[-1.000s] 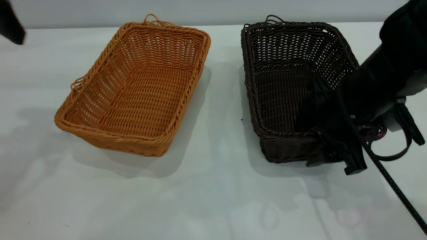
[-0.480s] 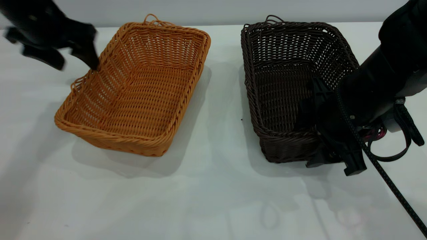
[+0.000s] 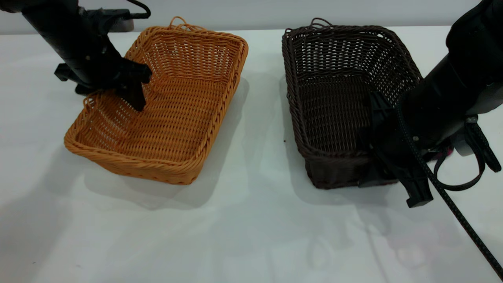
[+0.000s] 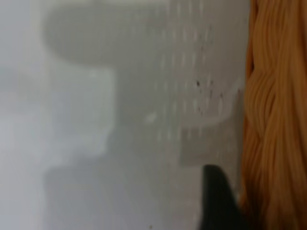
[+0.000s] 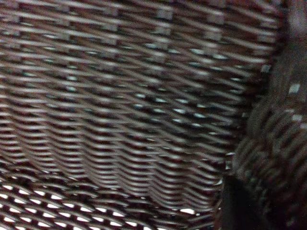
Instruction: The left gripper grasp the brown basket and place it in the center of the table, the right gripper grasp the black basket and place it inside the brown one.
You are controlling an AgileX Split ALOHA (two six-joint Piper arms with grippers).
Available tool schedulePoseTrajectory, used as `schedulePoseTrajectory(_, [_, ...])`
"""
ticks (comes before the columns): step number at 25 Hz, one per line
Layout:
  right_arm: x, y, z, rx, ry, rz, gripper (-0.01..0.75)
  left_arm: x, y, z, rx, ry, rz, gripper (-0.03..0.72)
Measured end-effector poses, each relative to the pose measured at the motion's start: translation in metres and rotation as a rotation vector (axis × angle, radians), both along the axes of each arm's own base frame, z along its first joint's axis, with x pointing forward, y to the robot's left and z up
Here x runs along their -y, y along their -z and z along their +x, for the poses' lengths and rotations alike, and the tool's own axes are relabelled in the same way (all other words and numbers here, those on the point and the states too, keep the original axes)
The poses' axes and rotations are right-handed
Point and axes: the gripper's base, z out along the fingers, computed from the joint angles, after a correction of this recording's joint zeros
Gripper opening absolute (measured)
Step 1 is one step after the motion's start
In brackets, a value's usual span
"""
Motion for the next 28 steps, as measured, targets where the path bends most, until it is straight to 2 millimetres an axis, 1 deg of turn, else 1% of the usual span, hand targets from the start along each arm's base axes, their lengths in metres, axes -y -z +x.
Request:
schedulePoseTrajectory(1, [0.0,0.0,0.0,-0.001,0.008,0.0,0.14,0.0,0.0,0.001,0.004,-0.001,0.0,0.314])
schedulePoseTrajectory(2, [0.001,0.0,0.0,-0.001,0.015,-0.004,0.109,0.0,-0.001,0.001,0.006,-0.001,0.0,0.256])
schedulePoseTrajectory(5, [0.001,0.0,0.0,0.0,0.013,-0.01,0.093,0.0,-0.001,0.001,0.007,0.001,0.001,0.113])
schedulePoseTrajectory(6, [0.002,0.0,0.001,0.001,0.019,-0.008,0.093,0.0,-0.001,0.001,0.007,0.004,0.002,0.085])
schedulePoseTrajectory(9, [0.007,-0.009,0.006,0.031,0.019,0.008,0.093,0.0,-0.001,0.001,0.014,0.031,0.009,0.078])
schedulePoseTrajectory(11, [0.017,-0.02,0.013,0.077,-0.003,-0.001,0.092,0.0,-0.001,0.002,0.026,0.067,0.017,0.078])
schedulePoseTrajectory(13, [0.034,-0.036,0.023,0.149,-0.033,-0.026,0.092,0.0,-0.001,0.002,0.041,0.122,0.03,0.078])
schedulePoseTrajectory(15, [0.054,-0.052,0.032,0.23,-0.11,-0.054,0.092,0.002,-0.001,0.003,0.064,0.192,0.048,0.078])
schedulePoseTrajectory(17, [0.074,-0.069,0.038,0.31,-0.19,-0.053,0.092,0.006,-0.002,0.005,0.117,0.308,0.085,0.078])
schedulePoseTrajectory(19, [0.091,-0.082,0.041,0.375,-0.259,0.0,0.092,0.012,-0.004,0.009,0.19,0.438,0.136,0.078])
schedulePoseTrajectory(20, [0.098,-0.089,0.041,0.402,-0.279,0.028,0.092,0.018,-0.005,0.01,0.231,0.515,0.166,0.078])
schedulePoseTrajectory(22, [0.106,-0.102,0.042,0.453,-0.356,0.095,0.092,0.033,-0.007,0.011,0.305,0.653,0.223,0.078])
schedulePoseTrajectory(24, [0.113,-0.115,0.044,0.498,-0.433,0.143,0.092,0.053,-0.009,0.009,0.376,0.792,0.277,0.078])
schedulePoseTrajectory(28, [0.114,-0.139,0.053,0.566,-0.618,0.216,0.092,0.095,-0.012,-0.002,0.471,1.066,0.364,0.078])
